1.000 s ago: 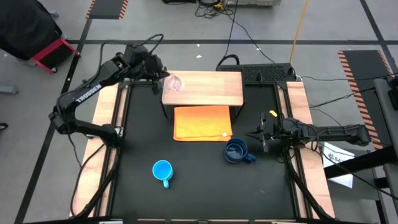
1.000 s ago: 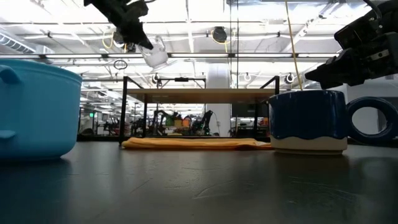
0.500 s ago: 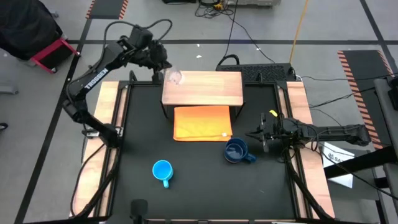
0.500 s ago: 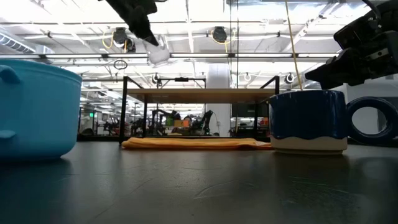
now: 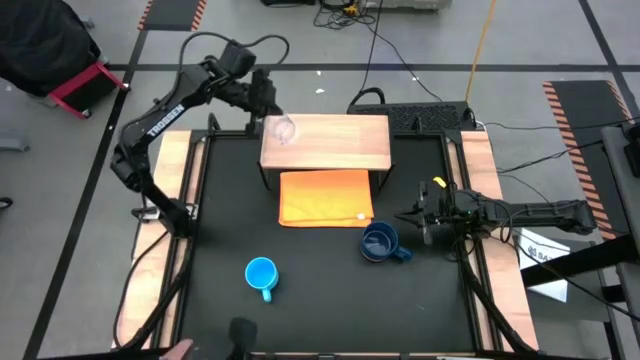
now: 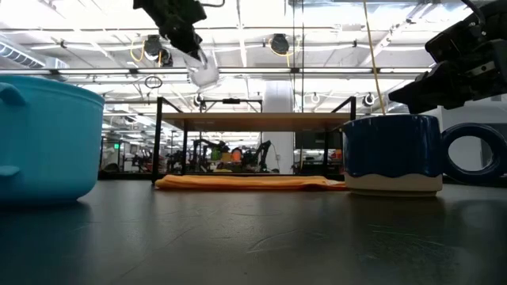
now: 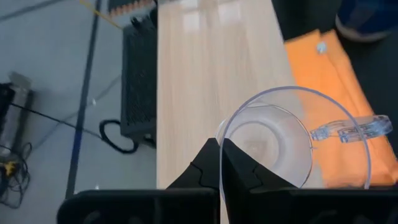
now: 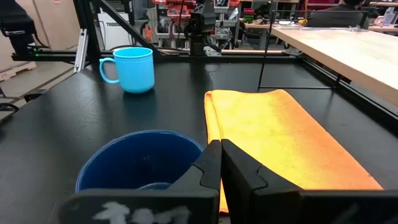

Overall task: Stack small to large cups/mugs on shelf
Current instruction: Put the transparent mug on the shelf

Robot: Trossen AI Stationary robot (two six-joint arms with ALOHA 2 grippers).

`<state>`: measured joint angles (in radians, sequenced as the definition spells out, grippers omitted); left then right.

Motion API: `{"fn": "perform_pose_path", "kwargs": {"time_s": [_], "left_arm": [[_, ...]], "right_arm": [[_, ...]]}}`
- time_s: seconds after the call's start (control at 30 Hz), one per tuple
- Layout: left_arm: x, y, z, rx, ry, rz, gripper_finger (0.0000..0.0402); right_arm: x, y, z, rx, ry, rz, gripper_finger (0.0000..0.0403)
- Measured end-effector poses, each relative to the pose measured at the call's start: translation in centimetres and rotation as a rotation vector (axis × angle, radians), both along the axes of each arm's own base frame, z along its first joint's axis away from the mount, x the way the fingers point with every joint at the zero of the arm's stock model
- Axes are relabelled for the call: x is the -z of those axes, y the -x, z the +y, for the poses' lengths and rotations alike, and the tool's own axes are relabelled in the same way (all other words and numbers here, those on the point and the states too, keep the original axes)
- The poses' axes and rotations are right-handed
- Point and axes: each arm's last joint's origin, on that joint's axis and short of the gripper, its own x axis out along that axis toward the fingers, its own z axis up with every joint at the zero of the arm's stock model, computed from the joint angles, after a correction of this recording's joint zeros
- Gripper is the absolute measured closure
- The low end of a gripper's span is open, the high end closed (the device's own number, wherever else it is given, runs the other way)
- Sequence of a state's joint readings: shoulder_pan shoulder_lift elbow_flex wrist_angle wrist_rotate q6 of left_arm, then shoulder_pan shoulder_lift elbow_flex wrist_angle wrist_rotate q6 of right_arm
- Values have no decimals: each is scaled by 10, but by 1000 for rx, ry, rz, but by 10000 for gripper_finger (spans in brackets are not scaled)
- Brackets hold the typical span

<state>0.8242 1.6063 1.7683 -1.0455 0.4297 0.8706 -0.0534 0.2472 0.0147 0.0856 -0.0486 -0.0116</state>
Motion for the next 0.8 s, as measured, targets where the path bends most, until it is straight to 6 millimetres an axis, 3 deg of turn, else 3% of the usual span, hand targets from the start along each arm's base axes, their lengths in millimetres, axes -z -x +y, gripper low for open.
{"fn": "perform_pose_path", "kwargs": {"time_s": [0.13, 0.4, 0.8], "left_arm": [[10, -3, 4, -24, 17, 77, 401], [4, -8, 2, 12, 93, 95, 401], [10, -12, 2, 43, 124, 115, 401]], "right_arm": [[0, 0, 0, 0, 0, -1, 403], [-1, 0, 0, 0, 1, -10, 403], [-1, 0, 0, 1, 1, -11, 403]]}}
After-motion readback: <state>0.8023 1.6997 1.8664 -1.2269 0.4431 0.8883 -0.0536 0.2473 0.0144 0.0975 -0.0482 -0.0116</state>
